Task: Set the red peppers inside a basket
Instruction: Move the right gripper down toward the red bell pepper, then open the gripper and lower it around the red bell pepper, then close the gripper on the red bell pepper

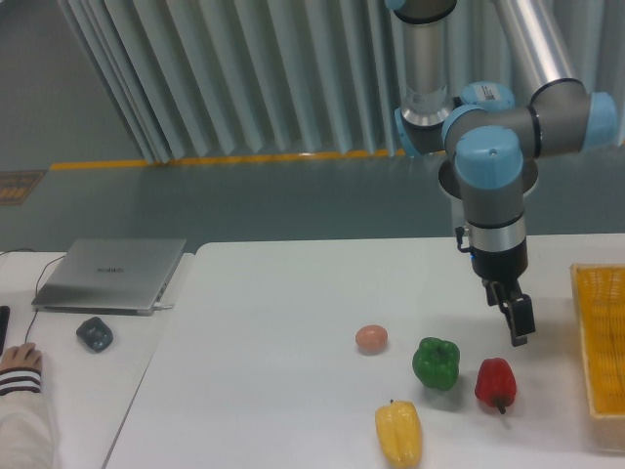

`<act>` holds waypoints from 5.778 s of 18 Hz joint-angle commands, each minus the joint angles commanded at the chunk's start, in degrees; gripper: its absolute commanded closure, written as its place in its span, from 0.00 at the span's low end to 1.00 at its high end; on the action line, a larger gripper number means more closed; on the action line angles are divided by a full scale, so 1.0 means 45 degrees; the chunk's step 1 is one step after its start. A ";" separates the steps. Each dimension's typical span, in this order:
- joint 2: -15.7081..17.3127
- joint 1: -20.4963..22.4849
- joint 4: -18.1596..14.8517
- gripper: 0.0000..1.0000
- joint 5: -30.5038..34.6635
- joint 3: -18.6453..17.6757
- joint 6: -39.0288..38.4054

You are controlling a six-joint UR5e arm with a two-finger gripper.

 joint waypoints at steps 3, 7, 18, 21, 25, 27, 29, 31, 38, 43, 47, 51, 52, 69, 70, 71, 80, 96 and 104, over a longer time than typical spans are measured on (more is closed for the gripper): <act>0.0000 0.0156 0.0000 0.00 -0.0545 0.0000 -0.0759; 0.0000 0.0176 0.0000 0.00 -0.0546 0.0000 -0.0879; -0.0859 -0.0293 0.0664 0.00 -0.0527 0.0332 -0.6894; -0.1210 -0.0235 0.0995 0.00 -0.0547 0.0332 -0.7981; -0.1444 -0.0098 0.1171 0.00 -0.0586 0.0564 -0.9917; -0.1679 0.0019 0.1172 0.00 -0.0586 0.1111 -1.0896; -0.1835 0.0019 0.1191 0.00 -0.0683 0.1541 -1.1927; -0.2342 0.0097 0.2241 0.00 -0.0957 0.1855 -1.3609; -0.2891 0.0293 0.2715 0.00 -0.0547 0.1777 -1.4023; -0.3222 0.0254 0.2676 0.00 -0.0469 0.2012 -1.4725; -0.3417 0.0157 0.2695 0.00 -0.0488 0.1934 -1.5117; -0.3535 0.0000 0.2715 0.00 -0.0508 0.1933 -1.5448; -0.3554 0.0000 0.2715 0.00 -0.0527 0.1934 -1.5604; -0.3867 -0.0136 0.2695 0.00 -0.0528 0.1895 -1.5528; -0.3906 -0.0137 0.2715 0.01 -0.0527 0.1914 -1.5528; -0.3906 -0.0156 0.2715 0.03 -0.0527 0.1895 -1.5528; -0.3867 -0.0176 0.2695 0.33 -0.0527 0.1875 -1.5469; -0.3770 -0.0234 0.2656 0.49 -0.0508 0.1601 -1.5430; -0.3770 -0.0254 0.2637 0.72 -0.0527 0.1602 -1.5449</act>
